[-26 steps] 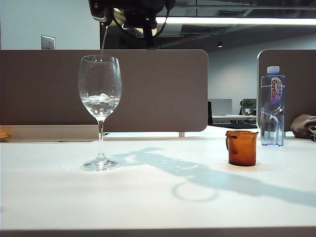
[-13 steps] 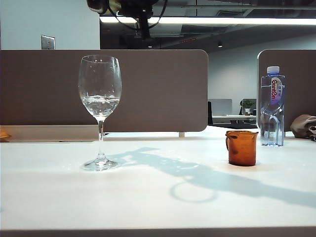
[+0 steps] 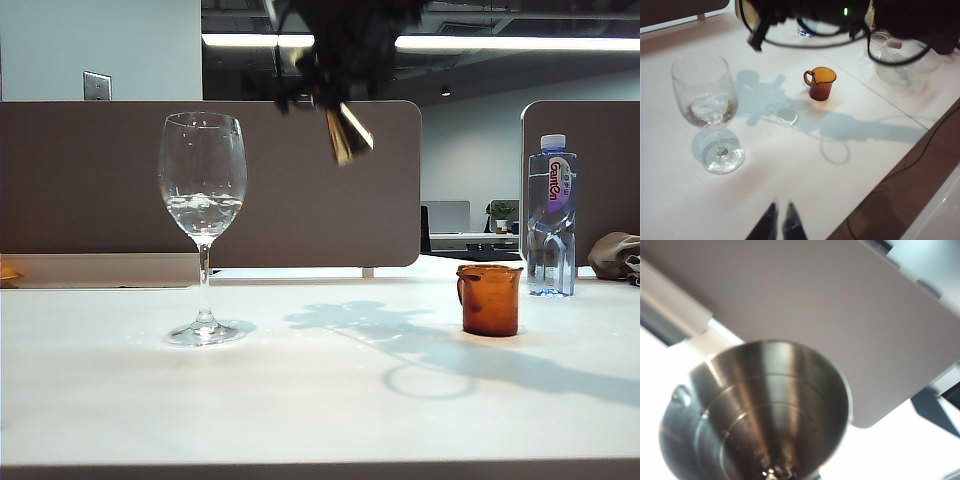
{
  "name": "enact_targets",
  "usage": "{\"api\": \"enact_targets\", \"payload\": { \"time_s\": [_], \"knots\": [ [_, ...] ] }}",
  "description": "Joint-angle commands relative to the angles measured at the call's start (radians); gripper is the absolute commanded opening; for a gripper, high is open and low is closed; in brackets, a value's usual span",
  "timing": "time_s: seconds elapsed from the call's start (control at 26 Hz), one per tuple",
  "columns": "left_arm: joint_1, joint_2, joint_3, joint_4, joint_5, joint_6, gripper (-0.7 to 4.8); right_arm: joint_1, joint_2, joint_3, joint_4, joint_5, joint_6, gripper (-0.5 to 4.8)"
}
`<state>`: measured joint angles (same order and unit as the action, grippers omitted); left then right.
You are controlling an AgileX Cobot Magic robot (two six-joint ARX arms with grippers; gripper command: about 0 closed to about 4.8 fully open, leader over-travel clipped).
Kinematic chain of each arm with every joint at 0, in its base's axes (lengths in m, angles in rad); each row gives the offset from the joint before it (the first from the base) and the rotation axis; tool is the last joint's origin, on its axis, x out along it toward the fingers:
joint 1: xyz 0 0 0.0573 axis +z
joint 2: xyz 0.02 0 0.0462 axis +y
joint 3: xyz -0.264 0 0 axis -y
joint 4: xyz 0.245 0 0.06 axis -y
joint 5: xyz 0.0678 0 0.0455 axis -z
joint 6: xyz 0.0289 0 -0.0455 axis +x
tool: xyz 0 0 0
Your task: Pick up the small amber measuring cup and pour the water in it into the jigger, then pick up the jigger and pour the water in it into the wine glass.
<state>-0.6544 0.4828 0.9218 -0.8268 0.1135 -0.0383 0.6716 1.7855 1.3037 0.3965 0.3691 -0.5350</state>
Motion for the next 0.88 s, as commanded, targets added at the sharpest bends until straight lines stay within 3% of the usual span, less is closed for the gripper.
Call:
{"api": "enact_targets", "payload": {
  "time_s": [0.04, 0.35, 0.54, 0.88],
  "knots": [
    [-0.001, 0.0, 0.003, 0.013, 0.003, 0.004, 0.26, -0.002, -0.008, -0.118, 0.182, -0.013, 0.101, -0.01],
    [-0.001, 0.0, 0.003, 0.013, 0.003, 0.004, 0.26, -0.019, -0.007, -0.418, 0.48, -0.084, 0.417, -0.01],
    [-0.001, 0.0, 0.003, 0.013, 0.003, 0.004, 0.26, -0.019, 0.022, -0.519, 0.499, -0.141, 0.432, -0.01],
    [-0.001, 0.0, 0.003, 0.013, 0.003, 0.004, 0.26, -0.015, 0.103, -0.535, 0.551, -0.148, 0.526, -0.01]
  ]
}}
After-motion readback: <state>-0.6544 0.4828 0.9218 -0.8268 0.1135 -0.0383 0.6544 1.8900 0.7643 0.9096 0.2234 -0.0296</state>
